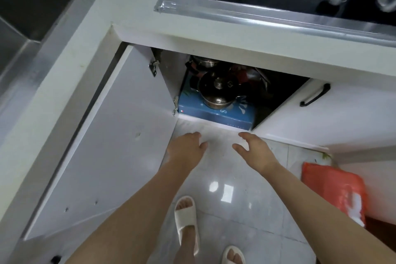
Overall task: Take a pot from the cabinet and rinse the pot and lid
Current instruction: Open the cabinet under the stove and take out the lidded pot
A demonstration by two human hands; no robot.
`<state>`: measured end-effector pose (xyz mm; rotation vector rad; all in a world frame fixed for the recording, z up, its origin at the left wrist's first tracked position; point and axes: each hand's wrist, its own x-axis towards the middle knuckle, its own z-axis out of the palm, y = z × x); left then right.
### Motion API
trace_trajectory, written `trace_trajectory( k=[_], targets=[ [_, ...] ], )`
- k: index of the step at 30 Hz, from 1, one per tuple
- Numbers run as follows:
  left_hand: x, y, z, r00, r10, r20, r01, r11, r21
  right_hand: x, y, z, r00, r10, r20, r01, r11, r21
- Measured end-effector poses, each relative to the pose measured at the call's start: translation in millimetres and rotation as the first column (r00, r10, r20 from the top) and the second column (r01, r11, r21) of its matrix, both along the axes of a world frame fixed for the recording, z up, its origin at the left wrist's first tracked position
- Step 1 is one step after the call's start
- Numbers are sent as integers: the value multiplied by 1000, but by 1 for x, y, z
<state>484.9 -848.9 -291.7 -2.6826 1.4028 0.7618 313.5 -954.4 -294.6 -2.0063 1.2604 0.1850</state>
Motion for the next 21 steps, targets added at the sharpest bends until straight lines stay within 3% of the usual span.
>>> trace_trajectory(
  k=[11,21],
  targets=[
    [45,-62,-112,1000,1,30,3,992,-124,54,-56,-106,997,4,-76,-11,996,-94],
    [74,-139,-269,992,14,123,24,954,-300,76,-130,-254,991,-92,99,112,969,-219]
  ],
)
